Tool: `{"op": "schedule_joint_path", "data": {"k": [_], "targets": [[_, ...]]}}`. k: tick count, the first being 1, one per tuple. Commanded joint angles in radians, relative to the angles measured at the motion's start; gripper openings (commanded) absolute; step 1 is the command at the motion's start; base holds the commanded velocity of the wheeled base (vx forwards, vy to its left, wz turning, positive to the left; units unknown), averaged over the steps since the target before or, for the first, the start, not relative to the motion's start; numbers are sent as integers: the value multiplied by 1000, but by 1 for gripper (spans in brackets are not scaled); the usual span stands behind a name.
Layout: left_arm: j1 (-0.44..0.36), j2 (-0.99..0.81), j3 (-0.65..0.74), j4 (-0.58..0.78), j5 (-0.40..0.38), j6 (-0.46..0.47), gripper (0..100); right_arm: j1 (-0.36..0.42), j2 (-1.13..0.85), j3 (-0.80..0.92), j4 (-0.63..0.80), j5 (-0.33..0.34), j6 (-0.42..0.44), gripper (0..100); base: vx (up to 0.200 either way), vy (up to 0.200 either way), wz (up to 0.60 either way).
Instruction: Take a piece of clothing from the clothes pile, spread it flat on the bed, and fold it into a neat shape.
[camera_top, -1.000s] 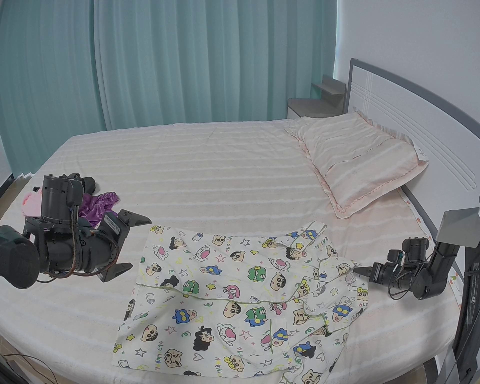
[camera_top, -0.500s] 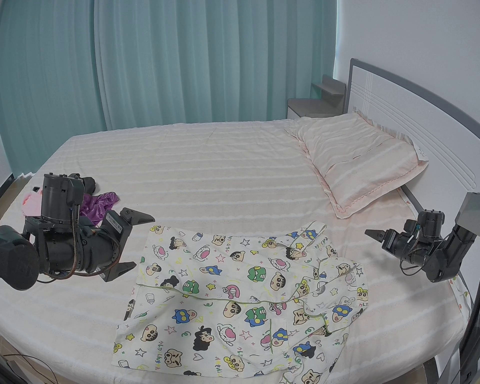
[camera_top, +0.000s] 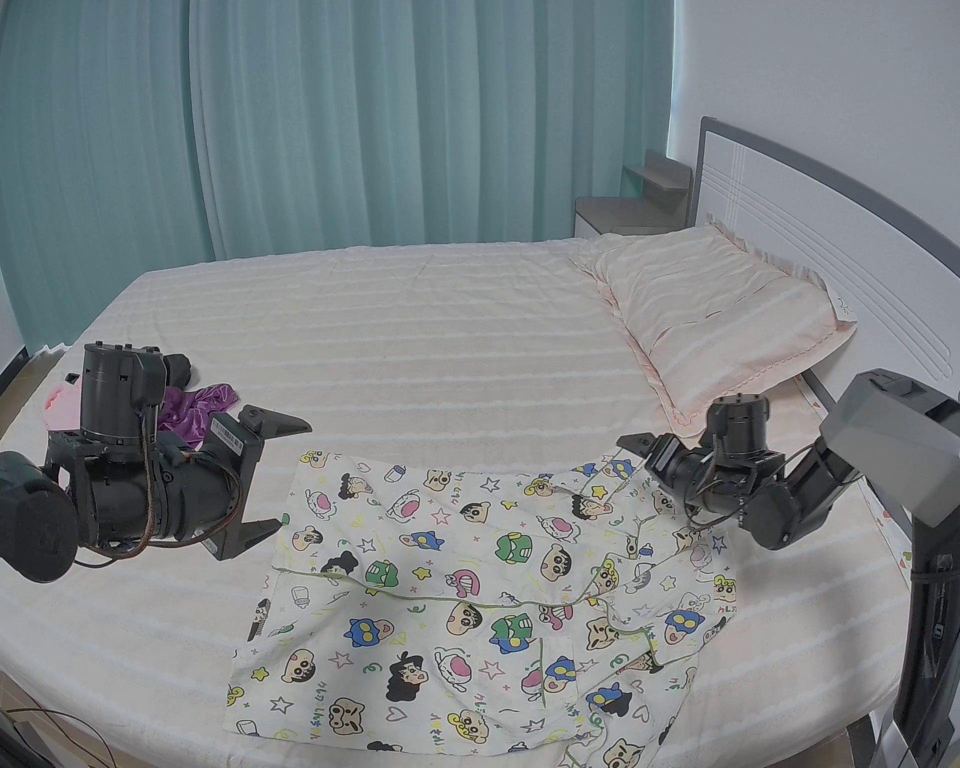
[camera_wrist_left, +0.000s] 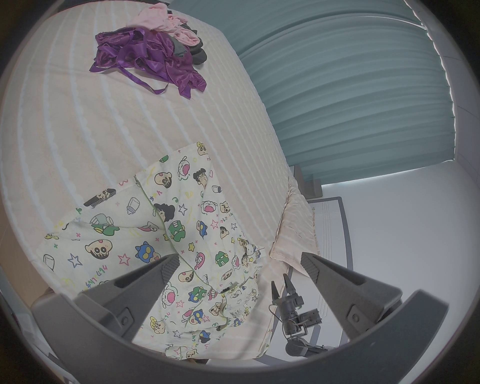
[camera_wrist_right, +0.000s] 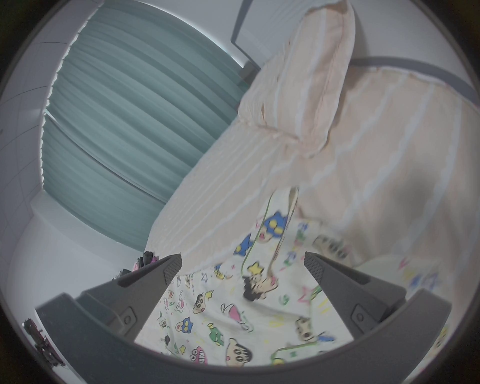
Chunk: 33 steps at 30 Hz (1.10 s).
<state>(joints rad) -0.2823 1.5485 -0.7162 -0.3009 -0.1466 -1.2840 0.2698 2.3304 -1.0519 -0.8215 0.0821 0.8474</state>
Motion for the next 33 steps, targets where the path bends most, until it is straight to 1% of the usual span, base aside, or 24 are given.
{"op": "schedule_joint_path", "data": {"k": [1, 3, 5, 9, 11, 19, 22, 27, 30, 31, 33], "targets": [[-5, 1, 6, -14, -11, -46, 100, 72, 96, -91, 54, -44, 48, 100, 0, 0, 0], [-5, 2, 18, -15, -30, -46, 100, 83, 112, -102, 64, -59, 59, 100, 0, 0, 0], [-8, -2, 30, -15, -54, -44, 100, 97, 121, -109, 70, -76, 67, 100, 200, 0, 0], [-11, -2, 32, -15, -62, -44, 100, 115, 153, -142, 90, -102, 71, 100, 200, 0, 0], [-12, -2, 32, -15, -62, -44, 100, 118, 161, -158, 105, -117, 70, 100, 0, 0, 0], [-15, 1, 30, -15, -64, -44, 100, 140, 193, -195, 122, -131, 70, 100, 0, 0, 0], [-14, 1, 30, -17, -64, -44, 100, 147, 191, -215, 117, -148, 70, 100, 0, 0, 0], [-14, 4, 27, -17, -62, -43, 100, 161, 188, -266, 136, -151, 65, 100, 0, 0, 0], [-15, 4, 29, -17, -62, -43, 100, 166, 187, -283, 156, -154, 65, 100, 0, 0, 0], [-14, 4, 30, -17, -62, -43, 100, 157, 147, -277, 208, -166, 62, 100, 0, 0, 0], [-14, 4, 30, -17, -62, -43, 100, 157, 147, -277, 208, -166, 62, 100, 0, 0, 0]]}}
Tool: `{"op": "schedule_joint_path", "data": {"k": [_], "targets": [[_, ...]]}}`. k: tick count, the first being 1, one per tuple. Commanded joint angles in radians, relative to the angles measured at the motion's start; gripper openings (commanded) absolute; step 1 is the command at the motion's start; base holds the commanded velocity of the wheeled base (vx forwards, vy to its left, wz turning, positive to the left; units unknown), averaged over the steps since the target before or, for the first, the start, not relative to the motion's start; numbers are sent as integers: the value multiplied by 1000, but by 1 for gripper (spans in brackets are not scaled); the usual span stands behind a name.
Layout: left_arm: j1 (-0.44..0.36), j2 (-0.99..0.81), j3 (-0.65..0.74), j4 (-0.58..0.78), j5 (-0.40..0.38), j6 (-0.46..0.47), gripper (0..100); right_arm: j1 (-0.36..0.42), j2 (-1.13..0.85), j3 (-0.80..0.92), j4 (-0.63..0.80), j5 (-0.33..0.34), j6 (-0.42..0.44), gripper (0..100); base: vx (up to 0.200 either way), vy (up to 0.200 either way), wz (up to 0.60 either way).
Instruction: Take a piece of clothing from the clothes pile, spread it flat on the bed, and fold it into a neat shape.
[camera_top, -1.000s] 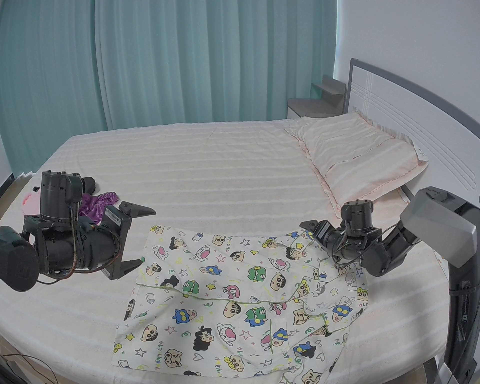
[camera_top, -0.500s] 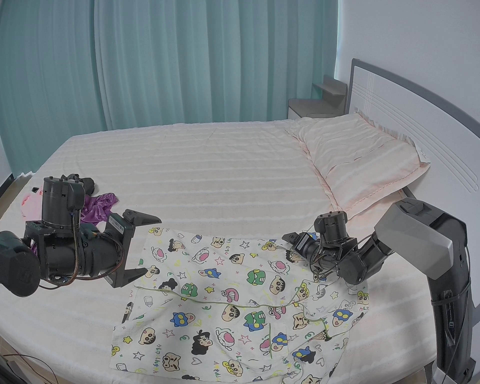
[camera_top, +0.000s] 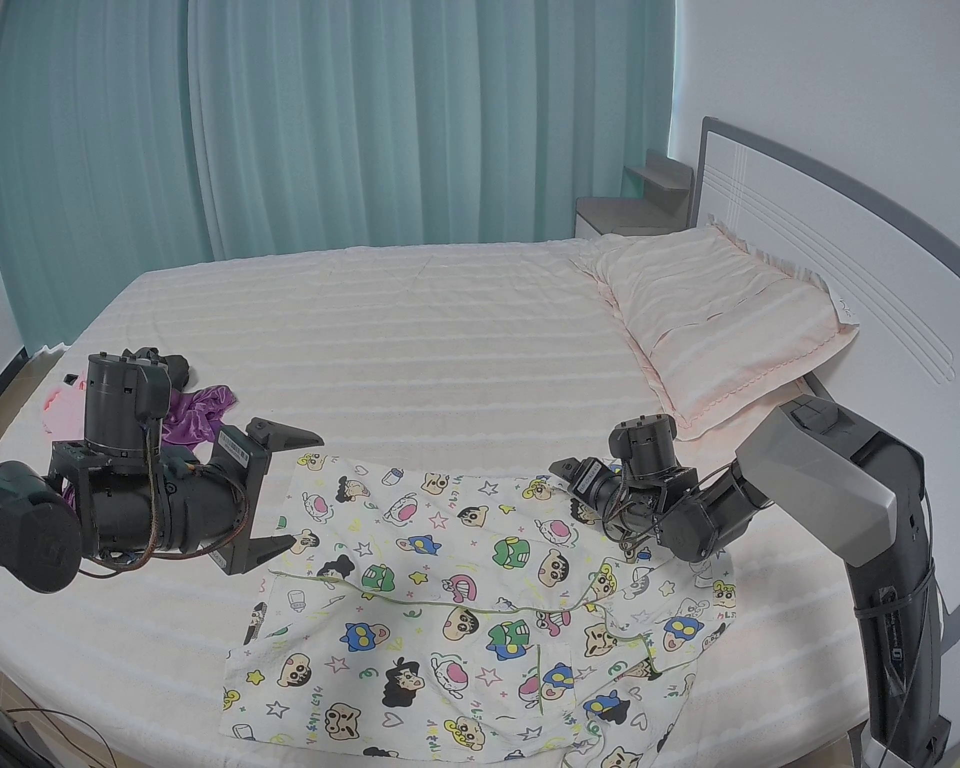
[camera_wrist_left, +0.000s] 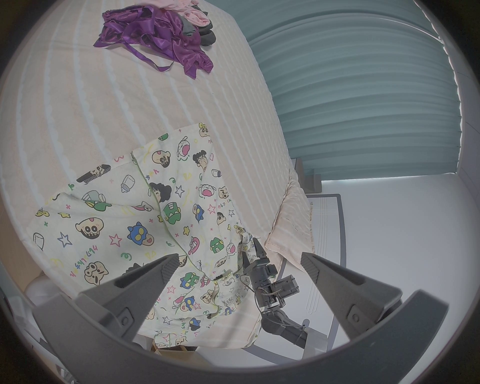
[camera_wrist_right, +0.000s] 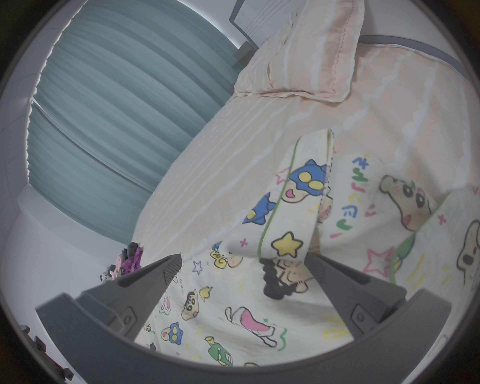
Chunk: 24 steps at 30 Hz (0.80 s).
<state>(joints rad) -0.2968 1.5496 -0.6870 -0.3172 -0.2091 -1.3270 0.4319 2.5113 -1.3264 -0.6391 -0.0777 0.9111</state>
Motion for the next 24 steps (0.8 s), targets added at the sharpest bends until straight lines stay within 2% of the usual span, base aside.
{"op": "schedule_joint_path", "data": {"k": [1, 6, 16, 24], "targets": [[1, 3, 0, 1, 2, 2, 100, -32, -71, -1, 58, -37, -23, 100, 0, 0, 0], [1, 3, -2, 1, 2, 2, 100, -44, -97, -2, 85, -54, -29, 100, 0, 0, 0], [1, 4, 1, 1, 4, 2, 100, 19, 17, -30, 81, -40, -24, 100, 0, 0, 0], [1, 4, 1, 1, 4, 2, 100, 16, 92, -129, 108, -40, -27, 100, 0, 0, 0]]}}
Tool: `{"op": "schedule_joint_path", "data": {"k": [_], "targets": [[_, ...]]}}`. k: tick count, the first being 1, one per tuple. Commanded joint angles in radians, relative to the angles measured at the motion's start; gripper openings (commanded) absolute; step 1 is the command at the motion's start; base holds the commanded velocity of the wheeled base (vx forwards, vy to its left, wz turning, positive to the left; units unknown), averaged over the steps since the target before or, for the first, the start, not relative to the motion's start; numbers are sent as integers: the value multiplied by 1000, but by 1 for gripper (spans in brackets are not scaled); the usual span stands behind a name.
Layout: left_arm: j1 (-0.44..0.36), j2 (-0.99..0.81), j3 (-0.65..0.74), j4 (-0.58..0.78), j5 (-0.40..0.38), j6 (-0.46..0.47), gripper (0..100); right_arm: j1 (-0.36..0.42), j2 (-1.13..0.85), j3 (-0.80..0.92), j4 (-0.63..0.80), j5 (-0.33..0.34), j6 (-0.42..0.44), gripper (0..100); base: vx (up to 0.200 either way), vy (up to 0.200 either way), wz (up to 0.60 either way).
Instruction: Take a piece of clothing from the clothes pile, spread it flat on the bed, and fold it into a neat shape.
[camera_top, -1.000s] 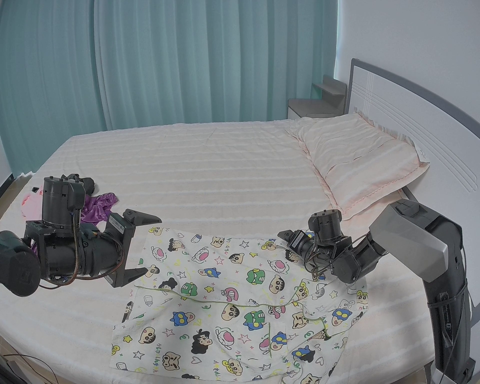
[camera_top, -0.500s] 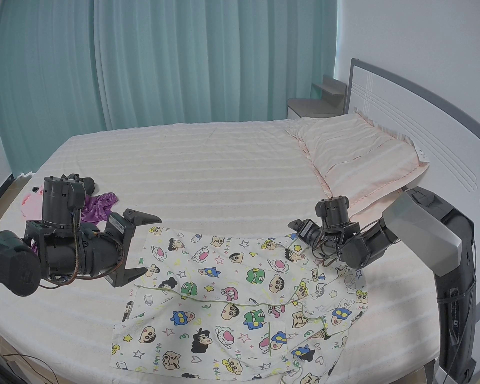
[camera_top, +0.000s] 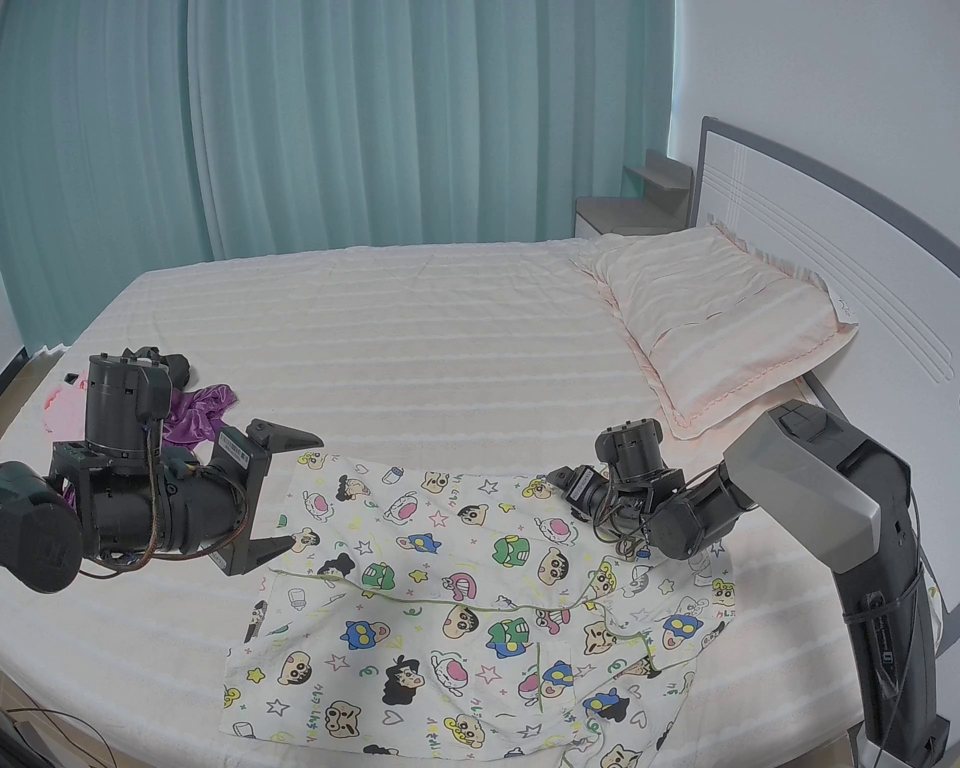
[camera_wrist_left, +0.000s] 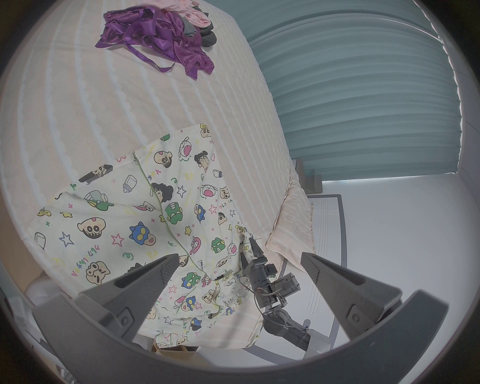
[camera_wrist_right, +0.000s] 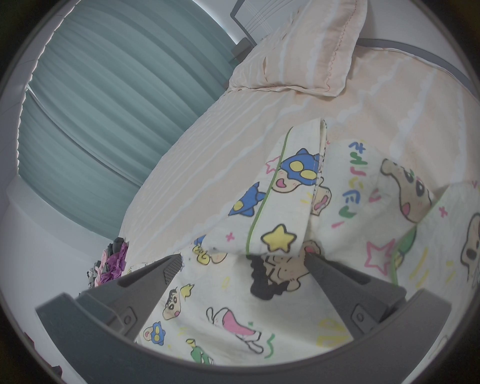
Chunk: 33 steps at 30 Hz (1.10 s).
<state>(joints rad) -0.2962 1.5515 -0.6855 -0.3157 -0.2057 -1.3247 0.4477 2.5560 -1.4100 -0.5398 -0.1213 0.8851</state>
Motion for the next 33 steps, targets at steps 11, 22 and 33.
{"op": "schedule_joint_path", "data": {"k": [11, 22, 33], "targets": [[2, 4, 0, 0, 3, -1, 100, 13, 82, -336, -63, 3, 18, 100, 0, 0, 0], [2, 2, 0, 0, 3, -1, 100, -30, 135, -486, -28, -14, -41, 100, 0, 0, 0], [0, 2, 0, 0, 0, -1, 100, -150, 141, -435, 35, -11, -141, 100, 0, 0, 0]]}}
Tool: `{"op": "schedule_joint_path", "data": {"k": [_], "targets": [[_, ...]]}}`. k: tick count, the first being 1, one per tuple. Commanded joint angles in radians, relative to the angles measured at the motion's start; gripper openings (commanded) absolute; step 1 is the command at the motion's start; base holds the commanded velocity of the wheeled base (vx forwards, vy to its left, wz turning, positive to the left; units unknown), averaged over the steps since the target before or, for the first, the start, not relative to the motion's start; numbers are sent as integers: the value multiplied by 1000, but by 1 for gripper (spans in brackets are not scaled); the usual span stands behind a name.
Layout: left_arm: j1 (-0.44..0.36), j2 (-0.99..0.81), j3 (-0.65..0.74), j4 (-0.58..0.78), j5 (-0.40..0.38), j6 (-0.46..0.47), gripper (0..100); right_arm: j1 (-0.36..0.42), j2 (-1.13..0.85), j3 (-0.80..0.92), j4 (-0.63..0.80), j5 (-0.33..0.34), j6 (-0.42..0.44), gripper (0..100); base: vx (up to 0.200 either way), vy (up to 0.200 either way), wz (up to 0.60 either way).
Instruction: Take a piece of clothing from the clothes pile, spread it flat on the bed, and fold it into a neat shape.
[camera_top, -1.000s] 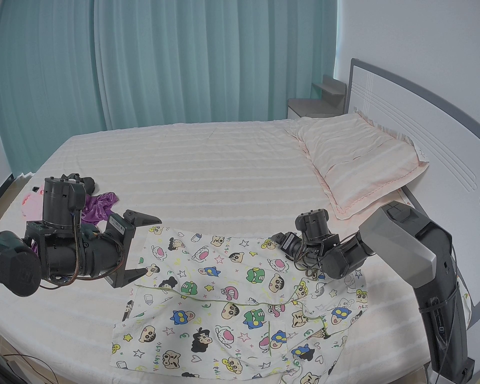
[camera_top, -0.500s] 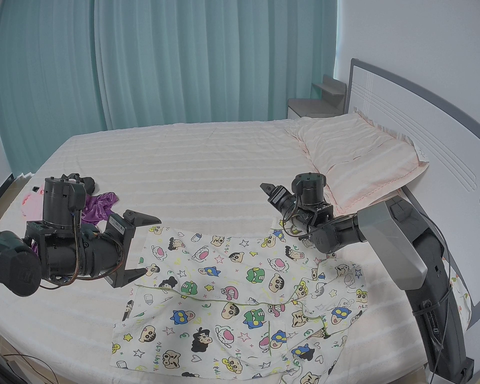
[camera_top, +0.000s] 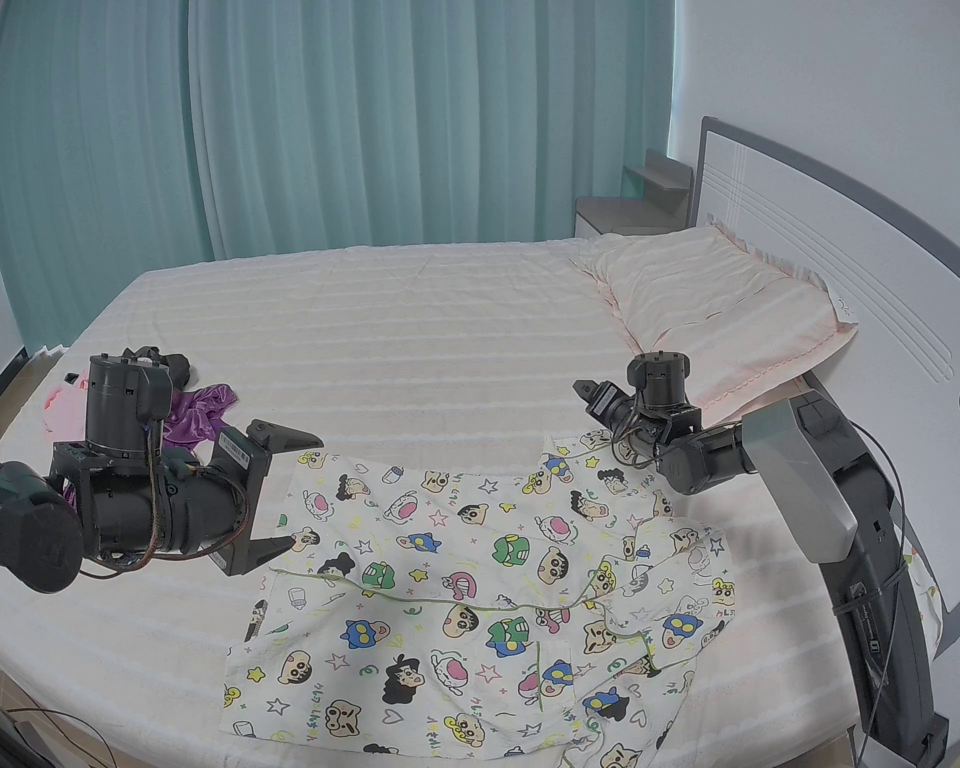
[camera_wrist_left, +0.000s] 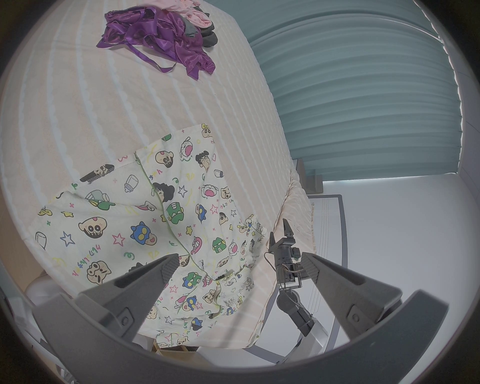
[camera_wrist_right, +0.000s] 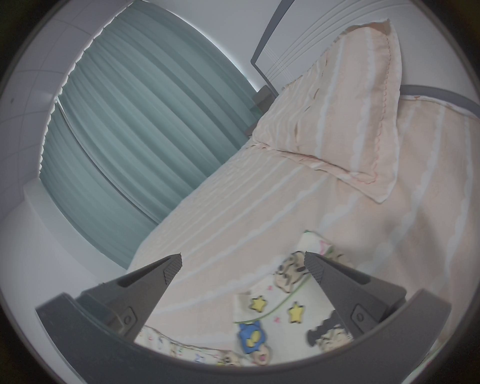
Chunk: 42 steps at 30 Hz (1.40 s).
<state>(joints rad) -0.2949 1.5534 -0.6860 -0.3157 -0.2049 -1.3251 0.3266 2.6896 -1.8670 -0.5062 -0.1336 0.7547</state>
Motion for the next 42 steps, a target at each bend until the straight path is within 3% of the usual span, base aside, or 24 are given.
{"op": "schedule_joint_path", "data": {"k": [1, 13, 22, 23, 42], "targets": [[-1, 1, 0, 0, -2, 0, 100, -47, 10, 37, 1, 2, -48, 100, 0, 0, 0], [-1, 2, 2, 0, -4, -2, 100, -49, 95, 54, -9, 9, -198, 100, 0, 0, 0], [-1, 2, 2, 0, -5, -2, 100, -47, 98, 49, -8, 12, -218, 100, 0, 0, 0], [-1, 2, 2, 0, -4, -3, 100, -49, 96, 49, -8, 14, -218, 0, 0, 0, 0], [0, 1, 0, 0, -4, 0, 100, -78, 85, -41, -46, -3, -233, 0, 0, 0, 0]]}}
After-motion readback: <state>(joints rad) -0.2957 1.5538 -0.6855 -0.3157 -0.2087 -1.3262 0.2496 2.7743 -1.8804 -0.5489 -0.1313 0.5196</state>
